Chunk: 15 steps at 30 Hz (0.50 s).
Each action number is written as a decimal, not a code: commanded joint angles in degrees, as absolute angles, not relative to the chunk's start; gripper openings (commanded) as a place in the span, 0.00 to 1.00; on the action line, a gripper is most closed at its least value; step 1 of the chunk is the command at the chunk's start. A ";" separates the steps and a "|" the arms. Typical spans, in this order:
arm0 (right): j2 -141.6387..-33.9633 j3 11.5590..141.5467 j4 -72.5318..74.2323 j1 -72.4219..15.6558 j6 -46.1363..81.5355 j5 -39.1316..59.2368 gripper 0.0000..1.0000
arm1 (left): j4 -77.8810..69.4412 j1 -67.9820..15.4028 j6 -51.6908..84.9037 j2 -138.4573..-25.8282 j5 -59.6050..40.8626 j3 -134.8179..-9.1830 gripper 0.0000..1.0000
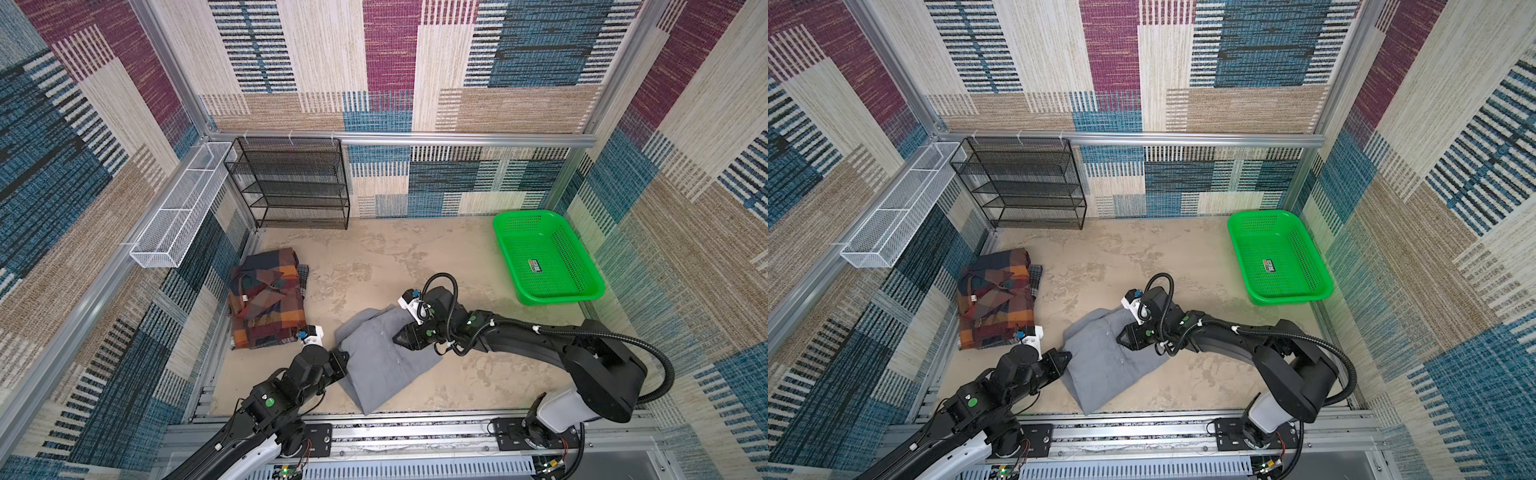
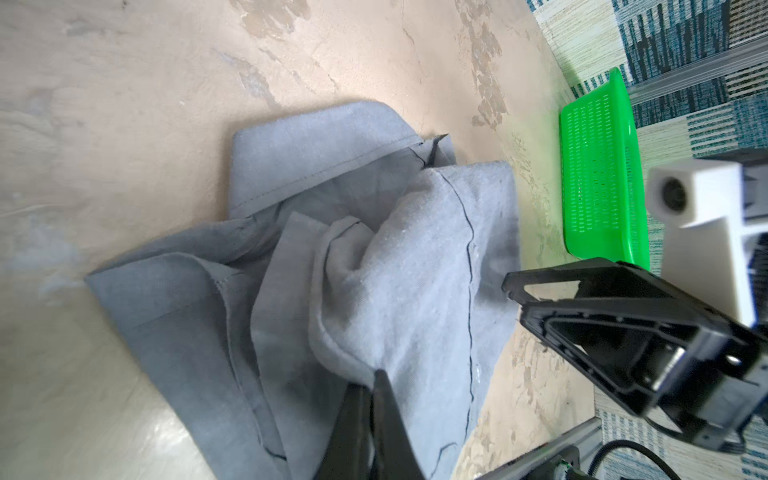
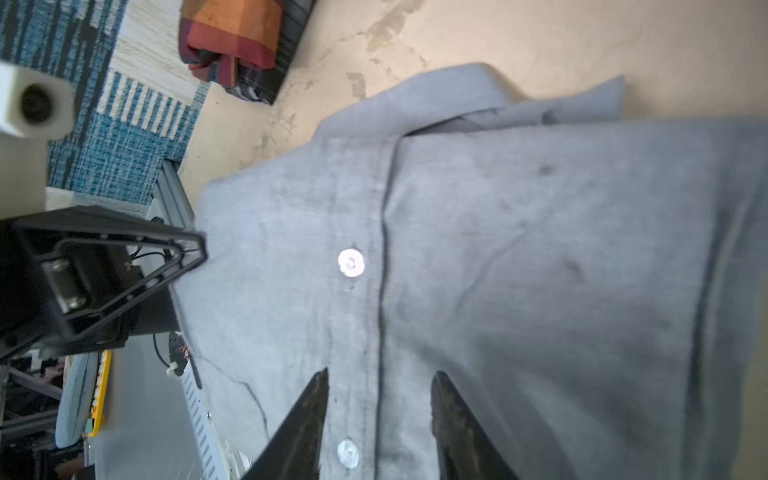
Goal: Fold and stack the long sleeve shirts
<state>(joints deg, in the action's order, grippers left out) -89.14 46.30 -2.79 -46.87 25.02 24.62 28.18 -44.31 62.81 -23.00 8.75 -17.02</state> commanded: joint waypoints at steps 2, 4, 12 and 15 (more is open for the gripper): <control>-92.64 50.58 -1.04 -52.14 25.57 21.70 0.45 | 36.12 -49.10 68.30 -20.31 16.88 -16.96 0.00; -93.18 51.24 -1.63 -53.95 24.71 18.94 0.47 | 36.41 -51.59 69.34 -20.90 18.84 -16.96 0.00; -102.18 49.17 1.17 -53.61 25.98 17.03 0.49 | 29.63 -53.73 68.39 -30.22 19.77 -17.41 0.00; -104.42 47.19 3.33 -51.24 26.80 17.33 0.49 | 26.09 -53.71 68.37 -33.21 19.14 -16.96 0.00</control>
